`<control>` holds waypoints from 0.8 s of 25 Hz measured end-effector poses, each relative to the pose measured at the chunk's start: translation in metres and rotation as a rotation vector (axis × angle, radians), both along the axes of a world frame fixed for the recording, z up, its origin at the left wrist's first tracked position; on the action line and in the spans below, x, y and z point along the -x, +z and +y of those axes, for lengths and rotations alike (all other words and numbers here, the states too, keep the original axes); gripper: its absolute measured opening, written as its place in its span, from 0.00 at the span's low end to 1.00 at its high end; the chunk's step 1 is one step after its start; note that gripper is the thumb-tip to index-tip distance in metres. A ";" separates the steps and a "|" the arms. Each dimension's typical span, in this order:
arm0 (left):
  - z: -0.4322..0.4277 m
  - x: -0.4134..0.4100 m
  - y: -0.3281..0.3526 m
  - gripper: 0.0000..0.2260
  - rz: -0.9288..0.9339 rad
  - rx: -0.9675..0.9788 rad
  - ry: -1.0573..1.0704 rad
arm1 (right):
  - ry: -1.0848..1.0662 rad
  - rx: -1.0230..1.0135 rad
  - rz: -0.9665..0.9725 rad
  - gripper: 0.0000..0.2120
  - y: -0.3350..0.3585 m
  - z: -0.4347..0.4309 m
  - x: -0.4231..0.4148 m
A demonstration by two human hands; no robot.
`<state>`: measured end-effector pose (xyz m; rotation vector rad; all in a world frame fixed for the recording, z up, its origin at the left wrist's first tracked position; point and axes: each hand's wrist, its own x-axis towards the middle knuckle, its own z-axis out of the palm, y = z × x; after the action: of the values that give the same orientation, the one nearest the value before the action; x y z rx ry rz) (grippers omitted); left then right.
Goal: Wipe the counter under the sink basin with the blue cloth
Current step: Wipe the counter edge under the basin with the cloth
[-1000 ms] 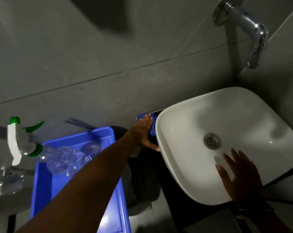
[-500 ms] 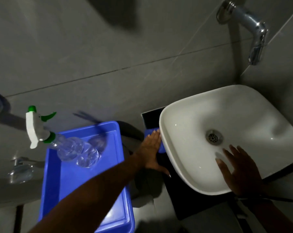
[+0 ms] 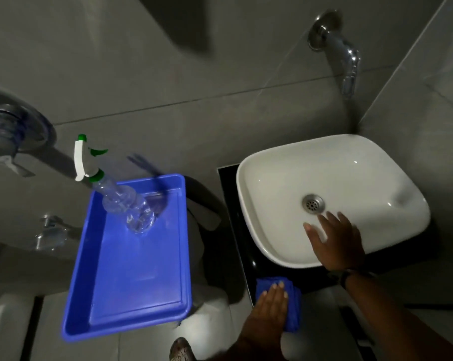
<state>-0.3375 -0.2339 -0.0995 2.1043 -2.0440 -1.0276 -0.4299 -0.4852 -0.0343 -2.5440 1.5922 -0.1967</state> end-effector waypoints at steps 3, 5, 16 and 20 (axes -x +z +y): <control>-0.021 0.008 0.010 0.51 0.006 -0.026 0.058 | 0.006 -0.013 -0.144 0.28 0.012 0.008 0.004; -0.024 0.010 0.001 0.55 0.007 0.071 0.049 | 0.042 0.061 -0.340 0.23 0.014 0.032 0.022; 0.003 -0.030 0.015 0.28 0.103 0.481 0.421 | 0.311 -0.183 -0.015 0.32 -0.054 0.176 0.024; -0.020 -0.033 0.062 0.29 0.049 0.656 0.628 | 0.373 -0.248 0.149 0.42 -0.064 0.177 0.002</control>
<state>-0.3042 -0.2538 -0.0371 2.0626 -1.2713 -0.2585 -0.4317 -0.3083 -0.0986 -2.6404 1.0691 0.2201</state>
